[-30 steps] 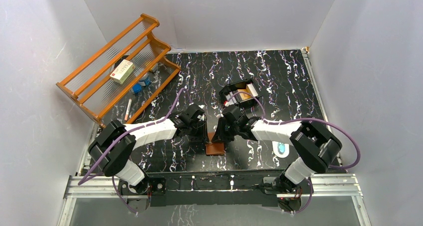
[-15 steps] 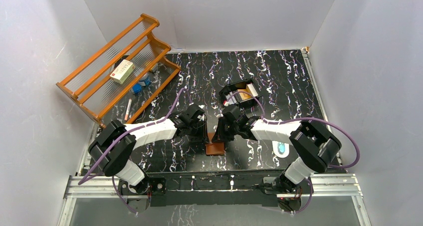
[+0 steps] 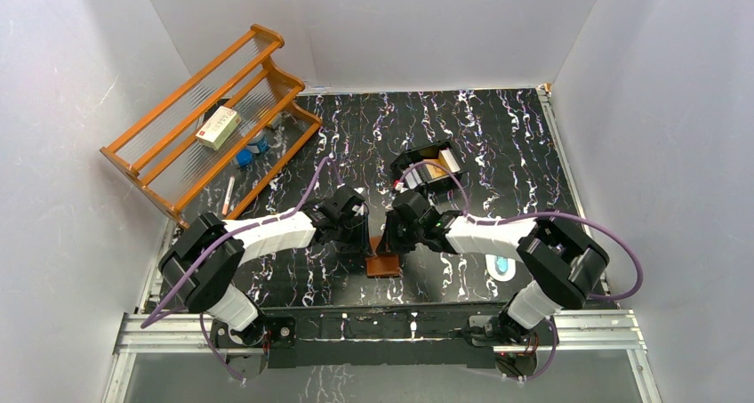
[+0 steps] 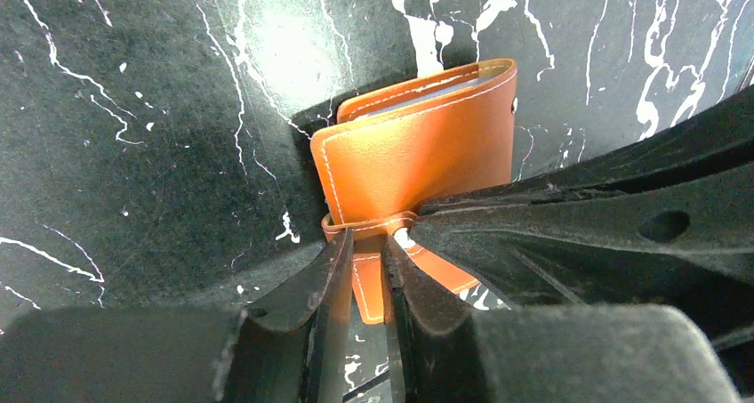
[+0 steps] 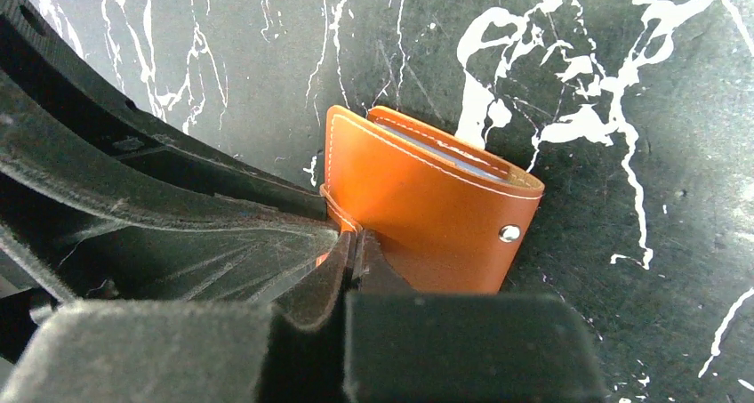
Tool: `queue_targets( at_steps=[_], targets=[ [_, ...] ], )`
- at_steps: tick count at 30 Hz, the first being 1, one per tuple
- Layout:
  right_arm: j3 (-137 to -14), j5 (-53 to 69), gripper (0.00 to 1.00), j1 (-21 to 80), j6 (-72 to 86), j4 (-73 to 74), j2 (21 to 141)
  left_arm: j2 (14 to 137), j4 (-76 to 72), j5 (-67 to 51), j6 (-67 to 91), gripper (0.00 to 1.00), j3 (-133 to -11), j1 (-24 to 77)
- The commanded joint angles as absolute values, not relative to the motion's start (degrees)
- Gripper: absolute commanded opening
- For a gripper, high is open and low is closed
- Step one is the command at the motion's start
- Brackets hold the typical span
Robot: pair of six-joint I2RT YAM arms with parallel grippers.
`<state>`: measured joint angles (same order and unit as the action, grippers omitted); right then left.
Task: Put the credit cards into the card holder
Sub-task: Close the card holder at the center of the board.
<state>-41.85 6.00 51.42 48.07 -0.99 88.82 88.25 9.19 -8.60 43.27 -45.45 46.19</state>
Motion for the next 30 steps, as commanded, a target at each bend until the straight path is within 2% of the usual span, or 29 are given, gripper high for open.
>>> queue_targets(
  at_steps=[1,20,30],
  targets=[
    [-38.3,2.4,0.0,54.9,45.2,6.8,91.0,89.5,10.0,-7.4,43.1,0.17,-44.4,46.1],
    [-30.5,-7.7,0.0,56.4,46.6,8.3,90.1,92.8,9.2,-8.1,42.6,0.16,-46.4,46.1],
    [-28.6,-12.3,0.0,61.4,48.2,11.3,87.7,94.9,7.8,-8.9,43.2,0.16,-46.9,46.1]
  ],
)
